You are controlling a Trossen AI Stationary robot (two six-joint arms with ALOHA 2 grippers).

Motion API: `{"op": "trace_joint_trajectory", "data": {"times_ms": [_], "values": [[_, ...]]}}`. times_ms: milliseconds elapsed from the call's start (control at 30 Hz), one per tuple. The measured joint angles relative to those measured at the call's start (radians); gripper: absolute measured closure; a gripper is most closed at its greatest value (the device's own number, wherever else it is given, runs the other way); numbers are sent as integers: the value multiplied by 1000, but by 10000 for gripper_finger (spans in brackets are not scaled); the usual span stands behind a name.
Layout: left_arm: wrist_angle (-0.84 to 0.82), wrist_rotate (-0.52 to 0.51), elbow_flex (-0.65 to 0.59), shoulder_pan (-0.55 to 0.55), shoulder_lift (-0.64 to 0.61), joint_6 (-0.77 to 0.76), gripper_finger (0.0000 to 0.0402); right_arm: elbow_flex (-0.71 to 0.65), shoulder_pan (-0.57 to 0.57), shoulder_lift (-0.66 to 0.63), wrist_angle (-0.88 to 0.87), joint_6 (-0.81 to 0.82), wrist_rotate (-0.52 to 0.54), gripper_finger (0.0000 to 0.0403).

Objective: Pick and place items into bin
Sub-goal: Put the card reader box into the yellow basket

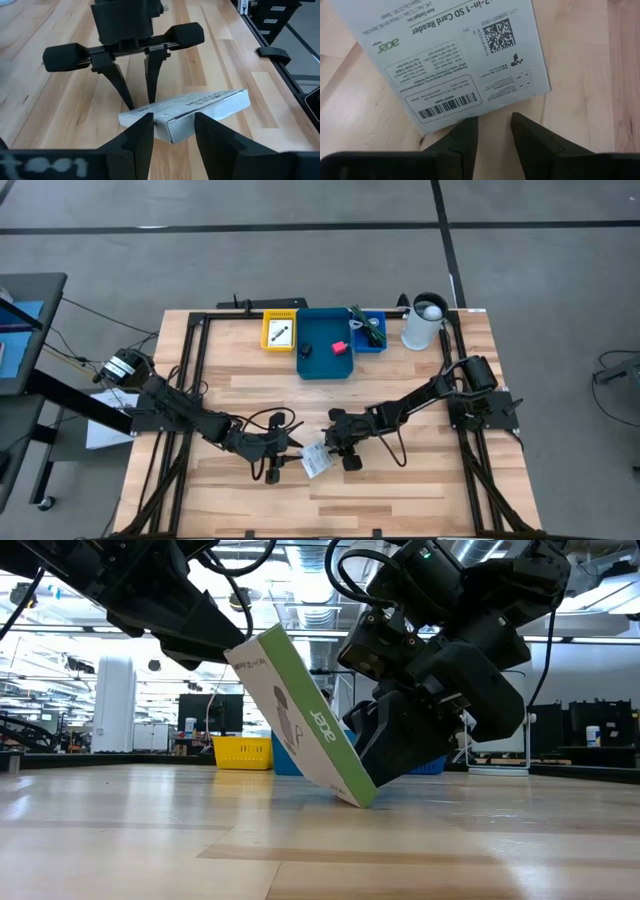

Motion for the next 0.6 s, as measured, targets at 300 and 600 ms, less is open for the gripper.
{"op": "trace_joint_trajectory", "data": {"times_ms": [300, 600], "values": [[1, -34, 0, 0, 0, 1, 272, 0, 0, 0, 4, -7, 0, 285], [0, -34, -1, 0, 0, 1, 272, 0, 0, 0, 7, -9, 0, 285]]}}
